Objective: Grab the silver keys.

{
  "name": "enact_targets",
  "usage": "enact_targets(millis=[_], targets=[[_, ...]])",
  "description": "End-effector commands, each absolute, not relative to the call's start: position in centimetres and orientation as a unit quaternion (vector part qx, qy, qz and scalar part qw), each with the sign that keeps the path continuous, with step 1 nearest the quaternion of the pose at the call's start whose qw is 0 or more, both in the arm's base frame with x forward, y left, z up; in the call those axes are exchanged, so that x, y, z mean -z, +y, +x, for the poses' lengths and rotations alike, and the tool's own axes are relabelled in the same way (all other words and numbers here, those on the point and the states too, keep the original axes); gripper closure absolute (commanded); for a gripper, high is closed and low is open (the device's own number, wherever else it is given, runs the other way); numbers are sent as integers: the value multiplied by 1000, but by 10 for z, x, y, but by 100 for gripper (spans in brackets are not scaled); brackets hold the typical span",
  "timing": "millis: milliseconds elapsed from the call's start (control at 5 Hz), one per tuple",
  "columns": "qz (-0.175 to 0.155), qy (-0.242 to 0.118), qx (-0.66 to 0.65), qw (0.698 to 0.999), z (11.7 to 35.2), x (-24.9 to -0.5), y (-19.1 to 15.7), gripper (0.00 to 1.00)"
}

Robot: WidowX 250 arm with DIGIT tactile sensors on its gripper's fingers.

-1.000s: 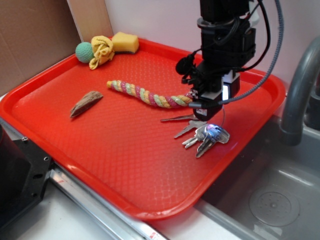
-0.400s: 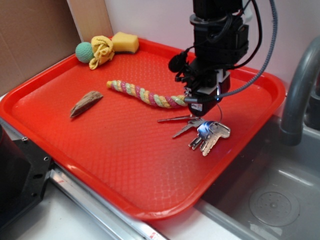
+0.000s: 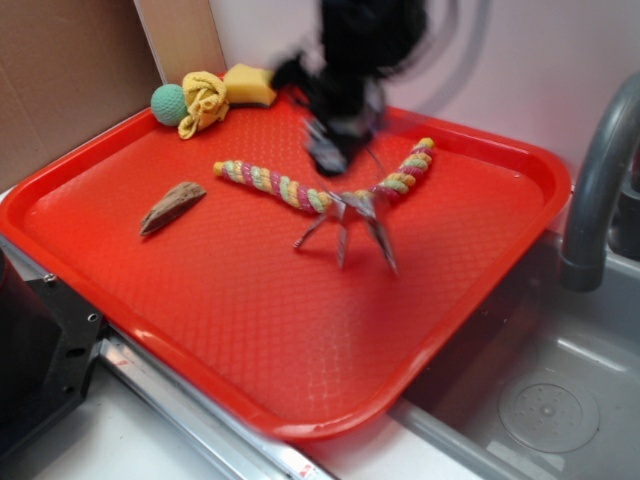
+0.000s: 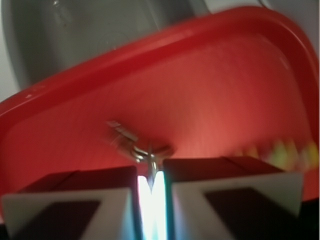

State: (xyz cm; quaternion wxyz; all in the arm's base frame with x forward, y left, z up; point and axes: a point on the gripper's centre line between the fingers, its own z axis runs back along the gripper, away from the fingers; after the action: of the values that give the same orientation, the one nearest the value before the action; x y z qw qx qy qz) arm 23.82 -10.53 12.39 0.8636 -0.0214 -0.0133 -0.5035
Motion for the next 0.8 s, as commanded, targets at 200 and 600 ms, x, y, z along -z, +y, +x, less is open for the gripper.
enact_targets(millis=[200, 600], targets=[[-83, -12, 134, 987, 165, -252, -7, 100], [-19, -33, -2, 999, 164, -283, -15, 100]])
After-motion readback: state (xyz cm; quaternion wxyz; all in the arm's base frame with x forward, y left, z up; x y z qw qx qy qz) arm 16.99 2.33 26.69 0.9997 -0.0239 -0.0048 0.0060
